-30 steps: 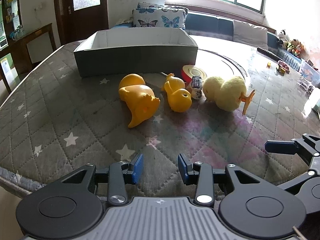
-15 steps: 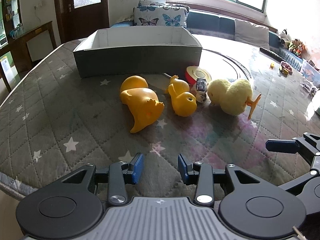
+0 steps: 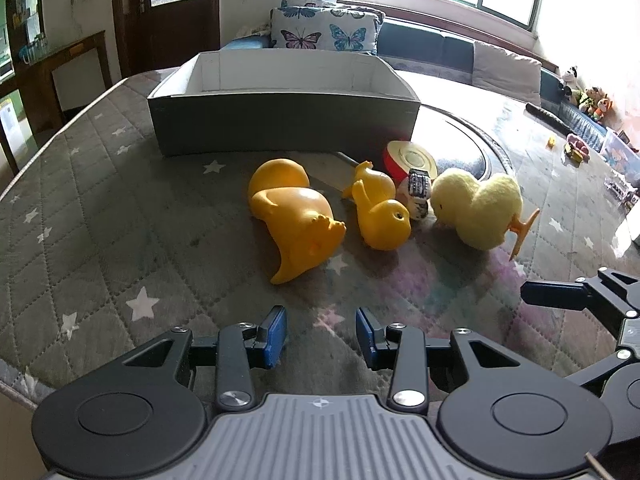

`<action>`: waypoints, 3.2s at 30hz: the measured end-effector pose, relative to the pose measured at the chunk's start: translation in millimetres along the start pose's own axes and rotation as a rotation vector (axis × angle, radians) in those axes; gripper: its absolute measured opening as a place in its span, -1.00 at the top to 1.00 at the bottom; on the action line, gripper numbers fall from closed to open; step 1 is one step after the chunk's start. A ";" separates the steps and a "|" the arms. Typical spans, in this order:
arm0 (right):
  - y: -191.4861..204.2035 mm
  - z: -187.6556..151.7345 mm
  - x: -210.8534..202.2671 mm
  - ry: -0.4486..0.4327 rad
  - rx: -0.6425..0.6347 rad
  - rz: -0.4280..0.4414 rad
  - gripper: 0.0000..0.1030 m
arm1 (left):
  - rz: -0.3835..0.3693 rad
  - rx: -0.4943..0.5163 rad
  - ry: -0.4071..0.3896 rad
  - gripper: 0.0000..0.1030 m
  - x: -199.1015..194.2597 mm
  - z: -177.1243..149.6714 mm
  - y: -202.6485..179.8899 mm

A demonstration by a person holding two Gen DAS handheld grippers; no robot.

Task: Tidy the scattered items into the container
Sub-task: 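Close the left gripper around the large orange rubber duck, then lift the orange duck with the left gripper and release it inside the box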

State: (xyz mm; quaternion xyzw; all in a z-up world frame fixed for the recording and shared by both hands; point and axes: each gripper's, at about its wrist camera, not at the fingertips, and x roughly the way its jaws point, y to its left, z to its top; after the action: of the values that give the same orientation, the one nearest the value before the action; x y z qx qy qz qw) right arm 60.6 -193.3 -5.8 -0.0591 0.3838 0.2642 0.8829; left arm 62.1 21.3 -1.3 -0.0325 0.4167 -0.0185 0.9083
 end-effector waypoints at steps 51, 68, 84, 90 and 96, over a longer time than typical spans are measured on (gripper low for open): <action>47.6 76.1 66.6 0.002 -0.106 0.147 0.04 | -0.102 -0.092 0.054 0.15 50.4 91.8 55.1; 49.6 72.3 67.7 -0.013 -0.127 0.120 0.18 | -0.118 -0.137 0.092 0.10 55.1 94.2 60.7; 49.1 84.6 49.7 -0.097 -0.150 0.094 0.18 | -0.158 -0.160 0.026 0.12 34.3 112.5 59.9; 34.1 111.3 37.0 -0.176 -0.155 0.064 0.18 | -0.177 -0.139 -0.025 0.12 37.2 152.5 47.9; 6.9 147.4 43.8 -0.219 -0.139 0.029 0.18 | -0.200 -0.124 -0.062 0.12 46.9 193.6 36.9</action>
State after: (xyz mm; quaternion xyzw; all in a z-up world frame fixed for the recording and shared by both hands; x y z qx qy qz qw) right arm 177.2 -123.7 66.9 -0.0851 0.2666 0.3079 0.9093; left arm 239.7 63.8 86.5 -0.1309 0.3836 -0.0821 0.9105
